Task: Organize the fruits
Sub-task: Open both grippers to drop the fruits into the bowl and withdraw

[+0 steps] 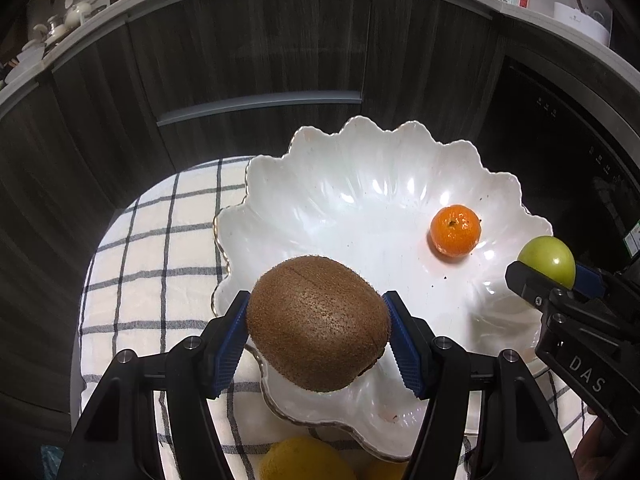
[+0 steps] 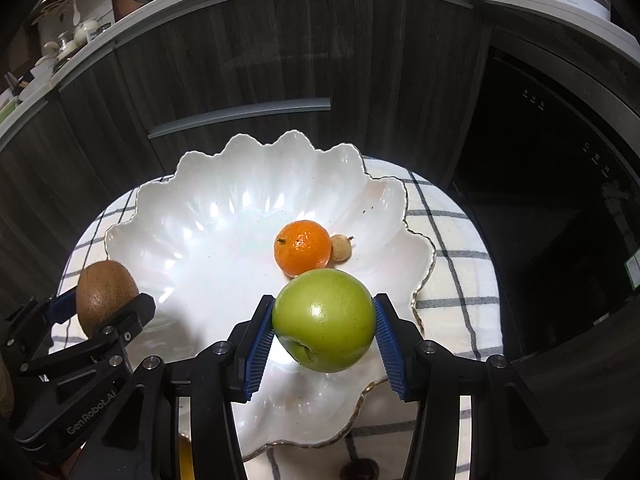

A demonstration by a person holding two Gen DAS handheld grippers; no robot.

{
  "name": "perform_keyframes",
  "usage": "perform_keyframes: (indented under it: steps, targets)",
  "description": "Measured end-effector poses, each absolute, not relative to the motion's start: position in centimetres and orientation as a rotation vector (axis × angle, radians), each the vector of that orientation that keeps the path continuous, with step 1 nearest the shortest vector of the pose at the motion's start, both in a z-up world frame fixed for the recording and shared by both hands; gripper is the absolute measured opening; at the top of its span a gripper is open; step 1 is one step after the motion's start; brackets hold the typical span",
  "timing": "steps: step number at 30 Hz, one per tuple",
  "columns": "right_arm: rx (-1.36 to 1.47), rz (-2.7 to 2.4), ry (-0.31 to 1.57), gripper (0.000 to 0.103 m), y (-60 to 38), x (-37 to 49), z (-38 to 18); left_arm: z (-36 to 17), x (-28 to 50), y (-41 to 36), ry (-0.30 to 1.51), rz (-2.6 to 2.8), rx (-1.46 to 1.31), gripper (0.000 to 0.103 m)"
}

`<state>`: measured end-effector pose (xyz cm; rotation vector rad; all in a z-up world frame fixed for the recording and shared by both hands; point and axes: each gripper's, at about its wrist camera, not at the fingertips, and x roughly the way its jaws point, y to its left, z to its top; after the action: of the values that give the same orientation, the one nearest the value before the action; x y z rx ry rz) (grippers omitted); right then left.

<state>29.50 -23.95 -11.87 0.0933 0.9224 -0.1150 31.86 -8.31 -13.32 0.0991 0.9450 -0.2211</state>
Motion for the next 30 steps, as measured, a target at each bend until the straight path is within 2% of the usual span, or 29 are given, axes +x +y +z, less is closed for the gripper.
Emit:
perform_keyframes:
  steps: [2, 3, 4, 5, 10, 12, 14, 17, 30]
  targets:
    - [0.076, -0.128, 0.908, 0.054, -23.8, 29.4, -11.5, -13.3, 31.7, -8.2, 0.942, -0.214, 0.099, 0.068]
    - [0.074, -0.136, 0.900, 0.062, -23.8, 29.3, -11.3, -13.1, 31.6, -8.2, 0.925, -0.205, 0.107, 0.072]
    - [0.076, -0.141, 0.892, 0.067, -23.9, 29.2, -11.1, -12.8, 31.5, -8.3, 0.912, -0.197, 0.114, 0.084]
    - [0.077, -0.145, 0.883, 0.074, -24.0, 29.2, -10.9, -12.4, 31.4, -8.2, 0.898, -0.190, 0.117, 0.091]
    - [0.072, -0.168, 0.866, 0.075, -24.3, 29.0, -9.9, -11.0, 31.1, -8.0, 0.857, -0.167, 0.140, 0.091]
    - [0.073, -0.173, 0.862, 0.081, -24.3, 28.9, -9.7, -10.3, 30.9, -7.8, 0.838, -0.160, 0.141, 0.091]
    - [0.069, -0.179, 0.853, 0.083, -24.3, 28.6, -9.3, -9.8, 30.7, -7.7, 0.833, -0.158, 0.135, 0.094]
    - [0.063, -0.190, 0.837, 0.083, -24.1, 28.0, -8.5, -9.1, 30.3, -7.4, 0.825, -0.150, 0.128, 0.097]
    - [0.065, -0.204, 0.780, 0.083, -23.9, 24.4, -5.2, -5.3, 26.1, -6.6, 0.728, -0.134, 0.132, 0.100]
